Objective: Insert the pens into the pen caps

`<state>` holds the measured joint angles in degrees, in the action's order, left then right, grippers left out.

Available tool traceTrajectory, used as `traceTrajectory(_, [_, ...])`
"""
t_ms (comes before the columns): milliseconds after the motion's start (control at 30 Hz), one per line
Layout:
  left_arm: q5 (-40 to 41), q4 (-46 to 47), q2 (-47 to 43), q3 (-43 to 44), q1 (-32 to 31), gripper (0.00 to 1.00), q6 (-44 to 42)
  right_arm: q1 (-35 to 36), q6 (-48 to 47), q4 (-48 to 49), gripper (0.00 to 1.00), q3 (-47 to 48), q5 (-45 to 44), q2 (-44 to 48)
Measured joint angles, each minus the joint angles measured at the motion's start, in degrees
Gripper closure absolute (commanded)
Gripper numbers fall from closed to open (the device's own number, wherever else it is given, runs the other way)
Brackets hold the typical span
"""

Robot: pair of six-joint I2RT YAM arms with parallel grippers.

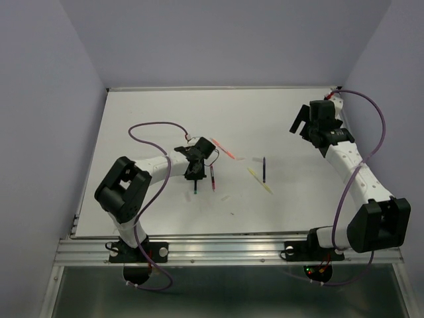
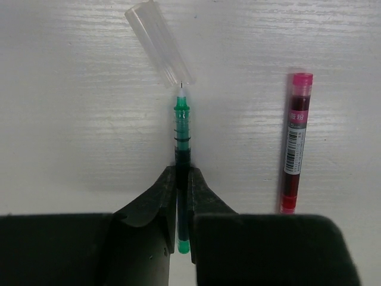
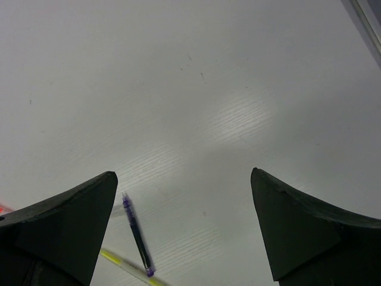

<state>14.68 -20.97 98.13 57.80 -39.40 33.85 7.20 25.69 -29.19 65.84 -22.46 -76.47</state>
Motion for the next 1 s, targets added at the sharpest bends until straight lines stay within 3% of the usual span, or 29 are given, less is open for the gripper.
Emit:
traceTrajectory(167, [-0.1, -0.3, -1.1, 0.0, 0.0, 1.0, -0.3, 0.0, -1.5, 0.2, 0.0, 0.0, 2.2, 1.2])
traceTrajectory(267, [-0.1, -1.1, -4.5, 0.0, 0.0, 1.0, -0.7, 0.0, -3.7, 1.9, 0.0, -0.8, 7.8, 3.0])
traceTrajectory(500, [3.3, -2.3, -24.2, 0.7, 0.0, 1.0, -0.2, 5.7, -8.7, 6.0, 0.0, -1.4, 17.1, 2.5])
traceTrajectory(633, [8.2, -4.9, -31.4, 1.9, 0.7, 1.0, 2.2, 14.8, -11.8, 7.3, 0.0, 2.4, 20.9, -5.0])
traceTrajectory(767, [11.1, -8.8, -32.6, 1.6, 3.0, 1.0, 5.1, 22.2, -15.7, 8.3, 0.0, 9.5, 24.4, -15.7])
traceTrajectory(1000, [10.8, -12.8, -38.5, -6.3, 7.3, 1.0, 8.6, 31.8, -23.9, 8.3, 0.05, 22.9, 28.7, -32.8])
